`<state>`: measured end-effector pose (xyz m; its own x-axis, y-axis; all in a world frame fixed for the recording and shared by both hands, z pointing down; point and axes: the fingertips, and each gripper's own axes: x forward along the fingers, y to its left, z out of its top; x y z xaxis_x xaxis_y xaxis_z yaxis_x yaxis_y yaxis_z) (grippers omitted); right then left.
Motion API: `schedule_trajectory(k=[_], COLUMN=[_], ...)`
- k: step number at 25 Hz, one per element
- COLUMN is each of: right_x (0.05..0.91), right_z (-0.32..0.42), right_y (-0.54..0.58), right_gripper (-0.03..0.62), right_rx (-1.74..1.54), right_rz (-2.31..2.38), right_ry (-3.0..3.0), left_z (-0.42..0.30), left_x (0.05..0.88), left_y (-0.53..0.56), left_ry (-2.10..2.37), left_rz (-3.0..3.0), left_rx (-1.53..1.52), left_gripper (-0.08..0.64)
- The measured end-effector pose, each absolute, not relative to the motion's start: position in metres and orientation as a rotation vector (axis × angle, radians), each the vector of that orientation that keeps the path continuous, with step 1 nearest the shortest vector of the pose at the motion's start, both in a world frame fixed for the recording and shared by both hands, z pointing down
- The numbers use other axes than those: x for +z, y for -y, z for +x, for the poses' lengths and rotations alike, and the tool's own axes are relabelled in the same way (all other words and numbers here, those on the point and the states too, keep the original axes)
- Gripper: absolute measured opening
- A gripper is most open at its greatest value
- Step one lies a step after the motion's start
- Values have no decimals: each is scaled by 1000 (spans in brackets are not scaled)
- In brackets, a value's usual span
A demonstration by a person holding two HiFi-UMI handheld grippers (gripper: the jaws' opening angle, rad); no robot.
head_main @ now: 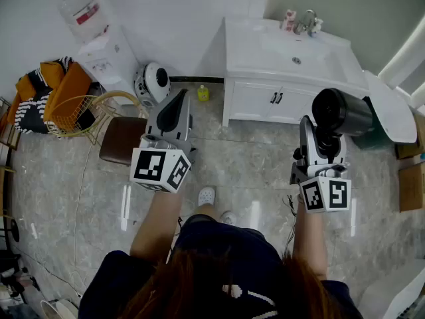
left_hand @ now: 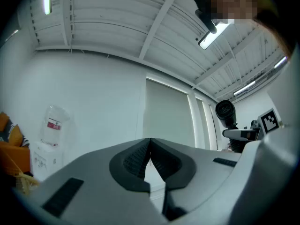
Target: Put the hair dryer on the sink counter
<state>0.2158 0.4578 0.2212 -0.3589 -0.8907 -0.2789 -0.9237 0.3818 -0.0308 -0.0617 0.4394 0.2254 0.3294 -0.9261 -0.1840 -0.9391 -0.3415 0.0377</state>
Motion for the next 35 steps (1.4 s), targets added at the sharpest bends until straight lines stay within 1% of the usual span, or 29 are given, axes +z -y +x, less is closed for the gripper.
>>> schedule_trajectory(k=[9, 17, 23, 35], right_x=[225, 232, 227, 200], right_z=[237, 234, 217, 143], right_y=[-457, -411, -341, -155], right_gripper=[287, 287, 287, 287], right_rx=[61, 64, 109, 182], right_rz=[-1576, -1587, -1604, -1657], right_ry=[-2328, -2337, -2339, -2297], left_z=[-51, -47, -57, -110], left_x=[233, 242, 241, 220], left_y=[-442, -391, -311, -103], left_ry=[-1751, -1724, -1686, -1564], left_rz=[-2501, -2531, -2545, -2608], left_rx=[241, 227, 249, 297], left_gripper=[18, 18, 18, 18])
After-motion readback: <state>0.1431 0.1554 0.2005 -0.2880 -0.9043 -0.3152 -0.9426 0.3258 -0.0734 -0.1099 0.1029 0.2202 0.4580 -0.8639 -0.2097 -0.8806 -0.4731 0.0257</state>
